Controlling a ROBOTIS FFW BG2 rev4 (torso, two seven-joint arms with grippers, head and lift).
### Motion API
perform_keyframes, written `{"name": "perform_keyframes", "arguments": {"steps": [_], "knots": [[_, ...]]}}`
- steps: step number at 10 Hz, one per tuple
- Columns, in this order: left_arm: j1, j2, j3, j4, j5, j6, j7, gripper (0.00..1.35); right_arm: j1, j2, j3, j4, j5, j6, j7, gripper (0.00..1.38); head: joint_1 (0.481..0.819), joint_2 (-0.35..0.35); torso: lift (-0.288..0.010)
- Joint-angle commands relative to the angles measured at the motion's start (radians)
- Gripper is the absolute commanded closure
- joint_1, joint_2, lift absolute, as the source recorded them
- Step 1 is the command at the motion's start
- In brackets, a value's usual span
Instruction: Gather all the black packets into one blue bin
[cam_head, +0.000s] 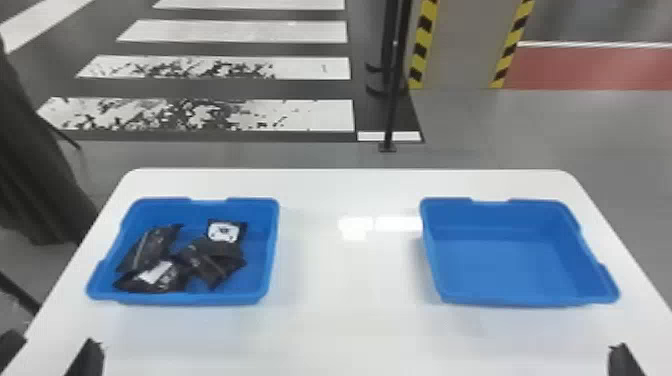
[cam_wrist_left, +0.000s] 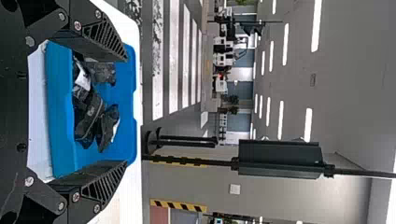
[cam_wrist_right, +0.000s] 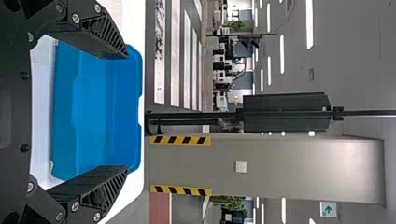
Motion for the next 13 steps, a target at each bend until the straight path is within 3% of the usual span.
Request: {"name": "perform_keyframes", "arguments": {"steps": [1,13], "knots": [[-0.009,0.009,-0.011,0.000,0.001,0.008,0.001,0.28,-0.003,0.001,0.000,0.000,0.000,0.000,0.000,0.20,0.695,-0.007,-0.110],[-0.026,0.019,-0.019,0.000,-0.009,0.035,0.000,0.28,-0.030,0.001,-0.006,0.022,-0.014,0.017,-0.001,0.20,0.695,-0.042,-0.110]]}}
